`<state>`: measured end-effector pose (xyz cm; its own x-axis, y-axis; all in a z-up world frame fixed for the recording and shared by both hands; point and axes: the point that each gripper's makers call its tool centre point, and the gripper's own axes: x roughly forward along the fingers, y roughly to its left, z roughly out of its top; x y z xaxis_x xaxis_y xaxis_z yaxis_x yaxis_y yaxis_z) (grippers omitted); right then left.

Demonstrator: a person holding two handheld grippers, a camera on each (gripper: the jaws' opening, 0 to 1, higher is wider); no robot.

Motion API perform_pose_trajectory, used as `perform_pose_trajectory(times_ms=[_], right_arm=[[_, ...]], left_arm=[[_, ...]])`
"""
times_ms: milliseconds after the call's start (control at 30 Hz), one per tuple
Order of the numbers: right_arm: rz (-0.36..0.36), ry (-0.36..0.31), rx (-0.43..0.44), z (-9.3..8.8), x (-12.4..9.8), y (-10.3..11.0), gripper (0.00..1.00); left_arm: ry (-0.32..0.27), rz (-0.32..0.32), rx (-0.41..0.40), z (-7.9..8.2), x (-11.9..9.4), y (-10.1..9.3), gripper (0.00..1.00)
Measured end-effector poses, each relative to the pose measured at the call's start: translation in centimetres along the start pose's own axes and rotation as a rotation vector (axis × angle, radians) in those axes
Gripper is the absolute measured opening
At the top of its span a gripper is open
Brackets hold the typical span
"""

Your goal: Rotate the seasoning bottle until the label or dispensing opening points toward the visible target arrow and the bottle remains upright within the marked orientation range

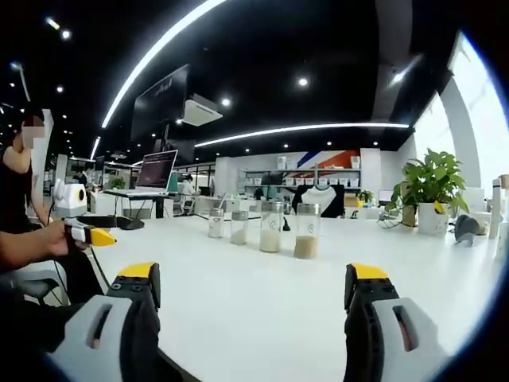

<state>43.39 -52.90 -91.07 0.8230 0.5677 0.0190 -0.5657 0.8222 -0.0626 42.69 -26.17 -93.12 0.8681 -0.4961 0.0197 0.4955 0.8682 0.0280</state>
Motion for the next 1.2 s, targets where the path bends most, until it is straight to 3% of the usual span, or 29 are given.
perform_pose_trajectory(times_ms=[433, 1200], right_arm=[[0.004, 0.012, -0.016, -0.29, 0.04, 0.19, 0.96], [0.017, 0.025, -0.018, -0.62, 0.25, 0.54, 0.99]], left_arm=[[0.000, 0.003, -0.009, -0.06, -0.03, 0.14, 1.00], [0.008, 0.002, -0.015, -0.35, 0.00, 0.25, 1.00]])
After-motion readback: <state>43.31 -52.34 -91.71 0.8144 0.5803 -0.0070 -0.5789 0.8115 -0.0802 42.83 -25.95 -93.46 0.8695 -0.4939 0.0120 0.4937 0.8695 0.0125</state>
